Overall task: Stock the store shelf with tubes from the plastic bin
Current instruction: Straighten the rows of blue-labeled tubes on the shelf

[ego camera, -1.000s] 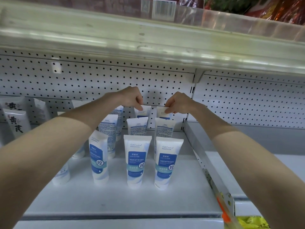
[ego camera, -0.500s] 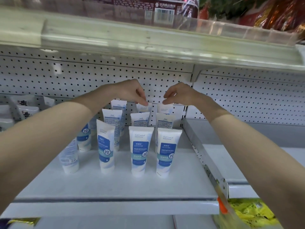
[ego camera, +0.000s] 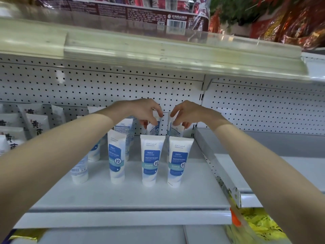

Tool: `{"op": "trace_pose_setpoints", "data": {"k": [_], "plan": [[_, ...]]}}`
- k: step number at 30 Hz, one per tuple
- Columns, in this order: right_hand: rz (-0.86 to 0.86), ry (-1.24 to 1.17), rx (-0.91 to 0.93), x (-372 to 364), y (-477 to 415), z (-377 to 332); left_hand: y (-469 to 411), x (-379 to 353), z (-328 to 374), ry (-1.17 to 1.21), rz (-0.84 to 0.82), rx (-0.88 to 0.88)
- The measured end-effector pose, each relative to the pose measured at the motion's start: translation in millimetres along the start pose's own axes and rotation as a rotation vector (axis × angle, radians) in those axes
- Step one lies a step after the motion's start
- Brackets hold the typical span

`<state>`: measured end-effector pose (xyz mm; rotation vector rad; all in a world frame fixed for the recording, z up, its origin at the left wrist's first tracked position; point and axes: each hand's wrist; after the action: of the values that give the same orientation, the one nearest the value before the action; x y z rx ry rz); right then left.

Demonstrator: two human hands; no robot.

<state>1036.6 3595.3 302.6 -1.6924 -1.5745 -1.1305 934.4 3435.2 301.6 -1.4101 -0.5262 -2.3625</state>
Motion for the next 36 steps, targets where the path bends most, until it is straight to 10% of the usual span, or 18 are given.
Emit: {"op": "trace_pose_setpoints", "data": {"k": [9,17,36], "plan": [[-0.030,-0.208,-0.049,5,12,4,18,15,-10,0.299,-0.180,0.040],[-0.082,-0.004,-0.020,5,16,5,12,8,-12,-0.072,0.018,0.020],[0.057,0.165,-0.031,-4,3,22,0,-2,-7,-0.120,0.069,-0.047]]}}
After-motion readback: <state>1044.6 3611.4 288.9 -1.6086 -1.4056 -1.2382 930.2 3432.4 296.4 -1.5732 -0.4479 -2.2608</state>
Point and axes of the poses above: each hand's wrist, its own y-axis away from the middle knuckle, its own x-axis out of the back of the hand, z = x × y, and after that the axes turned 8 degrees about -z, right-handed
